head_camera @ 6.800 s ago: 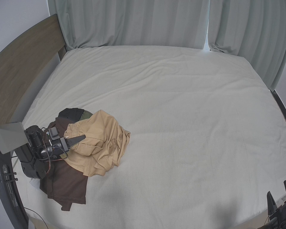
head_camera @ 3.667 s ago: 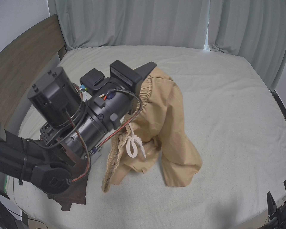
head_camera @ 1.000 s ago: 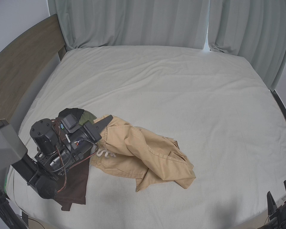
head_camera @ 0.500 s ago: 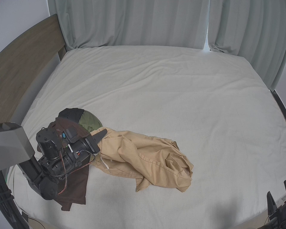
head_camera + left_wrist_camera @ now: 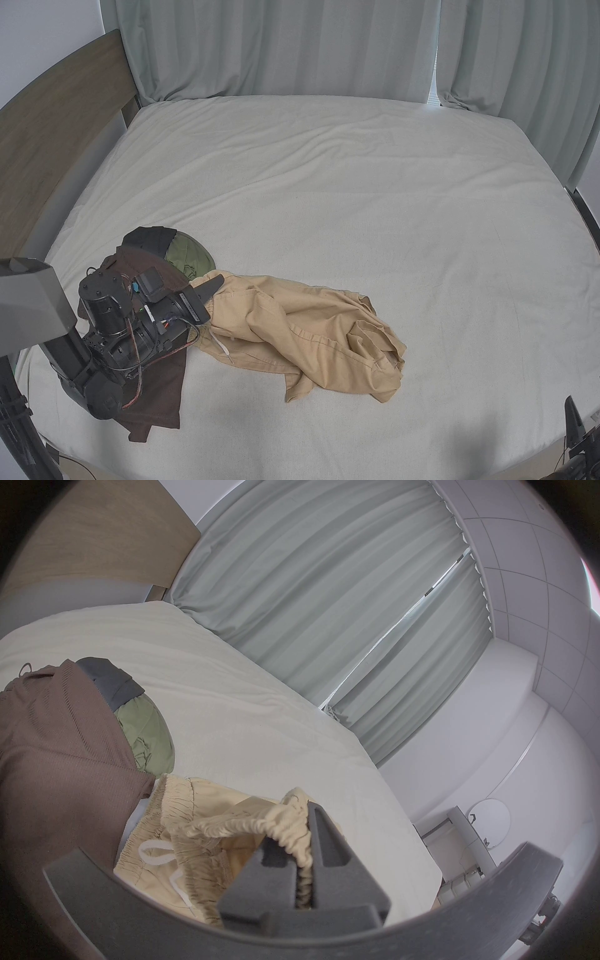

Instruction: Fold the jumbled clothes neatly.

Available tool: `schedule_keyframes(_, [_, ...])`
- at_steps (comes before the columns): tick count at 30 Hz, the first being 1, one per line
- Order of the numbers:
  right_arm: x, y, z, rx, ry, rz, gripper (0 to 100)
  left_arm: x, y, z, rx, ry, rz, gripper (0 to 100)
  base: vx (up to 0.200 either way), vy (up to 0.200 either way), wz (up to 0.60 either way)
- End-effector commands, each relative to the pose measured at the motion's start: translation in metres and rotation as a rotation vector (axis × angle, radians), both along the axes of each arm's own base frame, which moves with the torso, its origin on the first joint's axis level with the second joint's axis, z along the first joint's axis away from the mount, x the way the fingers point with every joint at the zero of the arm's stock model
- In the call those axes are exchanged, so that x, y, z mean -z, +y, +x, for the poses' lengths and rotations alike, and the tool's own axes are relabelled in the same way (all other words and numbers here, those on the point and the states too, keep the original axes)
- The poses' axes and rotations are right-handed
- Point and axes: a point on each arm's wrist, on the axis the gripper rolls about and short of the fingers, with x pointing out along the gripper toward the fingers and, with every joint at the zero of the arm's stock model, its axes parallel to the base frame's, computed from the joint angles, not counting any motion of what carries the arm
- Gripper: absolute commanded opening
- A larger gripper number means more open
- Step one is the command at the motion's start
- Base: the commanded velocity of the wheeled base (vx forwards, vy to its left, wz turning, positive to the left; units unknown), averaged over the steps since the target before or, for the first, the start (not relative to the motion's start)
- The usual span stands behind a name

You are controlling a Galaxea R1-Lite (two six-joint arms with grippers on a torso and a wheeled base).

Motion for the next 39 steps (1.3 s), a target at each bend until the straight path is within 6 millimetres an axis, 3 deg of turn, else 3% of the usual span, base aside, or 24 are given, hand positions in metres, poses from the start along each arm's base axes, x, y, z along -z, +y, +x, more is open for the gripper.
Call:
schedule_keyframes(1, [-0.024,0.0,-0.007,-0.002,-0.152,-0.007,100,0.0,0.0,0.0,-0.001,0.001,-0.001,0,0.0,0.0,0.0])
schedule_keyframes(2, [-0.044,0.0,-0.007,-0.006,-0.2,-0.008,100,0.001,0.0,0.001,0.0,0.002,-0.002,0,0.0,0.0,0.0])
schedule_keyframes(3, [-0.052,0.0,-0.005,-0.01,-0.186,-0.006,100,0.0,-0.001,0.001,0.002,0.001,-0.002,0,0.0,0.0,0.0])
schedule_keyframes(7, [-0.058,0.0,0.011,-0.125,-0.077,0.035,100,-0.002,-0.001,0.0,0.005,-0.007,-0.005,0,0.0,0.0,0.0])
schedule_keyframes(12, [-0.066,0.007,0.038,-0.389,0.15,0.247,100,-0.001,-0.001,-0.001,0.006,-0.001,-0.003,0,0.0,0.0,0.0])
schedule_keyframes(19, [-0.088,0.022,0.065,-0.587,0.292,0.277,100,-0.002,-0.001,-0.002,0.006,-0.005,-0.003,0,0.0,0.0,0.0])
schedule_keyframes(22, [-0.104,0.037,0.094,-0.704,0.391,0.281,100,0.001,-0.003,-0.001,0.012,0.004,-0.002,0,0.0,0.0,0.0])
schedule_keyframes(30, [-0.107,0.053,0.127,-0.875,0.485,0.304,100,-0.002,-0.002,-0.001,0.011,-0.007,-0.005,0,0.0,0.0,0.0])
schedule_keyframes(39, [-0.086,0.057,0.157,-0.802,0.608,0.331,100,-0.002,0.001,0.0,0.0,-0.004,-0.004,0,0.0,0.0,0.0])
